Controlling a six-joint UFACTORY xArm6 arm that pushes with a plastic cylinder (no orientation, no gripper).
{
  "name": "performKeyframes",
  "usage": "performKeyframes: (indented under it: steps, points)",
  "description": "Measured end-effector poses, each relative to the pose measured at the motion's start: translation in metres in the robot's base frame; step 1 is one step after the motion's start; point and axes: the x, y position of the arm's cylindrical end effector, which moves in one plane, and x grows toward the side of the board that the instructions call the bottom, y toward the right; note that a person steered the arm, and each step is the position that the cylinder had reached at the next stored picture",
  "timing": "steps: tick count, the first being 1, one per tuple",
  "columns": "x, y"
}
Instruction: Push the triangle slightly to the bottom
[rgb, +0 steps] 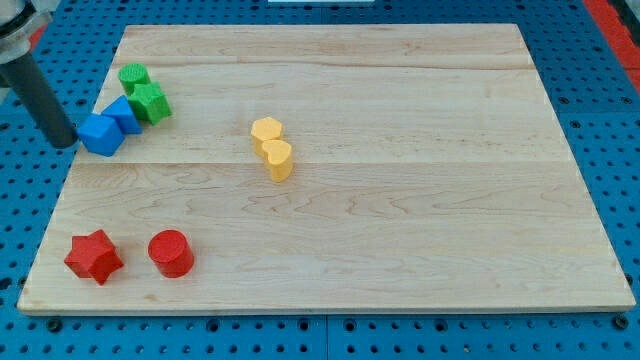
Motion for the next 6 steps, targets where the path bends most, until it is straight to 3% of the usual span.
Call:
performKeyframes:
  steps: [2,4,6]
  points:
    - [-0.071,0.001]
    - [-0.066,0.024]
    - [-0.024,0.051]
